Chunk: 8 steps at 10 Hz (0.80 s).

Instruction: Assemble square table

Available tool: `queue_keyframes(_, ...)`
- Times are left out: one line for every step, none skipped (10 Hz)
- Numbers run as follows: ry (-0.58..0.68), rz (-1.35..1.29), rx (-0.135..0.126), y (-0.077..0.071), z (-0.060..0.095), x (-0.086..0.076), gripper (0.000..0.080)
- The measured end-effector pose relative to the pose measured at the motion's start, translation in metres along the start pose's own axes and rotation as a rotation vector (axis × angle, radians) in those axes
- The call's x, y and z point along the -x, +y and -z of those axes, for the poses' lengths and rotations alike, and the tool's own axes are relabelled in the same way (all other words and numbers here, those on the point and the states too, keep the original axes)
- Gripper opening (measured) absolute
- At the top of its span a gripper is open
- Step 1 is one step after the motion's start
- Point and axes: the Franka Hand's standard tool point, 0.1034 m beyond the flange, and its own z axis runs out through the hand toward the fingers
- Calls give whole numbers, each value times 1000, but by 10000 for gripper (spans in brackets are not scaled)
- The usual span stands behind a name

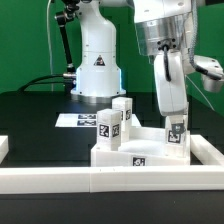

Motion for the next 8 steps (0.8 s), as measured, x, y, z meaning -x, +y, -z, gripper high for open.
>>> queue_keyframes(1, 110, 0, 0, 0, 0, 638)
queue_keyframes(0, 148, 0, 0, 0, 0, 647)
queue_keyframes(0, 148, 1, 1, -1, 1, 647)
queue_keyframes(0, 149, 1, 1, -1, 1, 649)
queue_keyframes(0, 151, 1, 1, -1, 1, 649)
queue_keyframes(0, 151, 1, 1, -1, 1, 649)
queue_keyframes(0, 152, 1, 1, -1, 1, 649)
queue_keyframes(0, 153, 1, 1, -1, 1, 649)
